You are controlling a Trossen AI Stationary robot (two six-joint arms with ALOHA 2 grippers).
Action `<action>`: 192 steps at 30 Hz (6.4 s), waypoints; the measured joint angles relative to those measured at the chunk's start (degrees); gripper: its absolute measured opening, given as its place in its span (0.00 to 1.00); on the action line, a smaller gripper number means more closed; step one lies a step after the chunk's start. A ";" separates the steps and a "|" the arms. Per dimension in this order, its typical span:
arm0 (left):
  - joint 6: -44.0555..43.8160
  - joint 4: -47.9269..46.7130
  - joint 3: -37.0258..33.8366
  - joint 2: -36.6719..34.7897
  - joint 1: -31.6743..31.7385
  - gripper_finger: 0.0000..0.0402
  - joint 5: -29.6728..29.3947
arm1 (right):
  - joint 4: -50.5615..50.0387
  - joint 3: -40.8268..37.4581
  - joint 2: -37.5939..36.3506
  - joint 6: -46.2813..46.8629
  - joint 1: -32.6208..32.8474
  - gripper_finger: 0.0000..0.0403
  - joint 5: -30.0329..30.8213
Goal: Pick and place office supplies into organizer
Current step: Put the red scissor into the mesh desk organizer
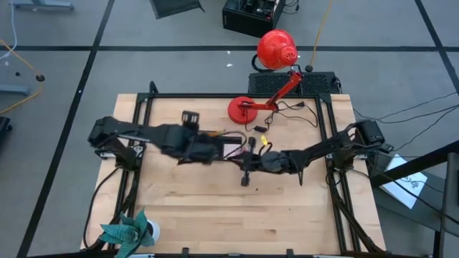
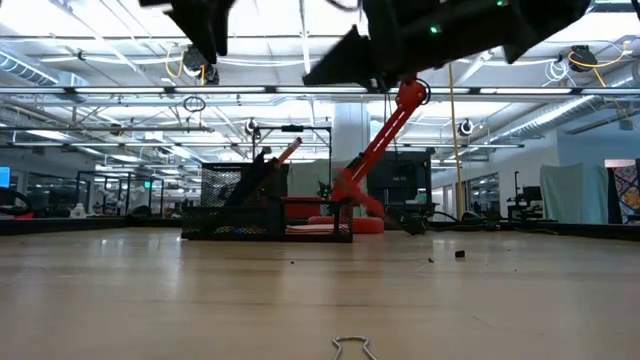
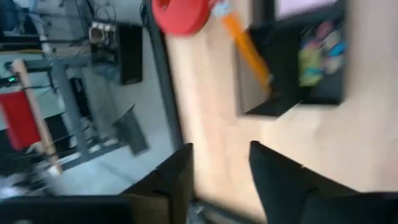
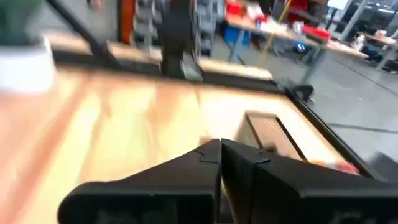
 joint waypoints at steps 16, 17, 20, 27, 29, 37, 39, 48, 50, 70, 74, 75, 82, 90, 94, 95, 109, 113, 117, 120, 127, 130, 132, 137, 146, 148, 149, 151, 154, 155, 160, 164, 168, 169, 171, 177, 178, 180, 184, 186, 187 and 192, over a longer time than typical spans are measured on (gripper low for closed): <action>-19.21 20.41 -27.50 -21.45 -18.00 0.02 12.06 | -35.79 0.00 -8.19 -8.10 6.60 0.06 -1.89; -18.11 23.25 -29.98 -22.04 -18.07 0.03 13.79 | -35.88 0.00 -8.26 -6.75 6.53 0.07 -1.85; -13.61 34.24 -37.40 -23.21 -18.07 0.07 16.89 | -36.26 0.00 -8.26 -0.61 5.75 0.11 -1.47; -1.78 64.53 -51.26 -22.66 -16.28 0.08 19.69 | -43.92 0.02 -7.43 8.17 3.27 0.22 -7.56; 1.14 74.36 -54.57 -22.70 -16.10 0.06 19.37 | -44.80 0.00 -7.49 10.47 3.23 0.26 -10.15; 10.73 93.25 -62.72 -22.72 -15.38 0.05 19.82 | -43.70 0.07 -5.26 14.85 5.57 0.43 -10.77; 10.51 93.80 -63.61 -22.70 -14.45 0.06 19.76 | -43.60 0.04 -3.59 14.34 6.31 0.45 -8.71; 6.89 93.70 -66.35 -22.72 -11.22 0.01 19.78 | -43.11 1.36 5.78 11.38 10.93 0.52 5.05; 6.42 93.38 -66.54 -22.72 -10.97 0.02 19.78 | -43.22 2.92 7.85 9.89 11.74 0.53 8.18; 3.61 91.98 -66.57 -22.72 -11.16 0.06 21.25 | -62.91 11.34 14.30 18.91 15.21 0.47 13.60; 3.00 92.06 -66.57 -22.72 -11.16 0.10 21.25 | -62.03 11.33 14.32 18.34 14.96 0.46 13.97; 2.58 92.08 -66.57 -22.72 -11.16 0.11 21.25 | -61.18 11.30 14.32 17.99 14.67 0.46 13.86; 1.00 92.08 -66.57 -22.72 -11.16 0.12 21.38 | -57.41 11.15 14.41 16.82 12.79 0.46 13.63; 0.90 91.95 -66.57 -22.72 -11.16 0.12 21.38 | -56.82 9.64 14.32 18.84 12.13 0.38 13.03; 0.90 91.96 -66.57 -22.72 -11.16 0.12 21.38 | -56.82 9.63 14.37 19.30 12.11 0.28 12.49; 0.90 91.95 -66.57 -22.72 -11.16 0.12 21.38 | -56.82 9.62 14.39 19.35 12.10 0.24 12.44; 0.90 91.98 -66.57 -22.72 -11.16 0.12 21.35 | -58.67 12.88 14.42 15.93 11.87 0.08 13.22; 0.76 91.92 -66.57 -22.72 -11.18 0.12 21.35 | -62.59 19.38 12.78 12.76 11.49 0.07 12.80; -0.45 89.67 -66.53 -22.76 -11.91 0.12 21.25 | -64.66 26.00 9.89 9.52 11.47 0.06 14.07; -0.97 86.19 -66.53 -22.76 -13.45 0.12 19.45 | -63.24 29.13 6.27 7.55 11.47 0.06 14.58; -3.95 82.49 -66.53 -22.76 -18.32 0.12 11.98 | -48.14 29.70 -3.06 4.44 8.39 0.06 10.63; -3.29 82.15 -66.53 -23.14 -21.35 0.12 11.31 | -41.74 29.73 -5.23 3.79 6.15 0.06 10.62; -3.36 81.21 -66.53 -23.72 -24.08 0.12 9.47 | -37.62 29.74 -5.92 3.68 4.20 0.06 10.69; -2.07 80.80 -66.53 -23.97 -32.59 0.12 4.06 | -28.89 29.73 -5.37 5.42 -1.64 0.06 4.73; -2.92 80.32 -66.53 -23.94 -38.03 0.12 2.06 | -17.45 25.71 0.51 14.83 -11.32 0.06 -5.90; -3.89 79.23 -66.53 -23.94 -38.44 0.12 1.50 | -17.49 25.53 1.52 15.23 -12.31 0.06 -5.71; -4.35 78.69 -66.53 -23.94 -38.67 0.12 1.46 | -17.48 25.53 2.05 15.77 -12.79 0.06 -5.73; -5.17 77.89 -66.53 -23.94 -38.95 0.12 1.51 | -17.55 25.49 2.77 16.43 -13.57 0.06 -5.90; -5.74 77.30 -66.53 -23.92 -38.86 0.12 1.21 | -17.07 25.49 3.70 16.82 -14.80 0.06 -5.94; -5.76 77.21 -66.54 -23.92 -38.87 0.12 1.00 | -17.01 25.48 3.98 17.46 -15.23 0.06 -6.03; -6.31 77.07 -66.53 -23.92 -38.89 0.12 0.59 | -12.86 25.62 6.57 20.59 -16.98 0.06 -9.43; -6.51 77.07 -66.53 -23.92 -38.89 0.12 0.57 | -11.85 25.41 9.76 23.73 -17.84 0.06 -12.16; -7.07 76.92 -66.54 -23.92 -38.87 0.12 0.57 | -9.53 25.35 10.62 24.82 -17.97 0.06 -13.37; -7.30 76.90 -66.53 -23.92 -38.87 0.12 0.59 | -9.03 25.47 10.41 25.30 -17.96 0.06 -13.39; -7.80 76.63 -66.54 -23.92 -38.89 0.12 0.59 | -9.31 25.55 10.30 25.62 -17.95 0.06 -13.39; -8.02 76.52 -66.55 -23.92 -38.87 0.12 0.61 | -12.87 25.44 10.48 26.29 -17.95 0.06 -13.17; -8.01 76.56 -66.55 -23.92 -38.87 0.12 0.61 | -13.36 25.45 10.40 26.26 -17.95 0.06 -12.69; -8.02 76.59 -66.55 -23.92 -38.88 0.12 0.61 | -14.68 25.47 10.45 25.70 -17.95 0.06 -11.12; -8.02 76.61 -66.55 -23.92 -38.87 0.12 0.61 | -11.57 23.53 10.58 25.63 -17.95 0.06 -10.14; -8.02 76.63 -66.55 -23.92 -38.89 0.12 0.61 | -7.83 21.81 10.52 25.99 -17.91 0.06 -8.89; -8.02 76.65 -66.55 -23.92 -38.89 0.12 0.61 | -5.76 20.75 10.49 26.44 -17.90 0.06 -8.59; -8.10 76.72 -66.55 -23.92 -38.87 0.12 0.63 | 6.14 14.66 10.49 29.39 -17.95 0.06 -6.19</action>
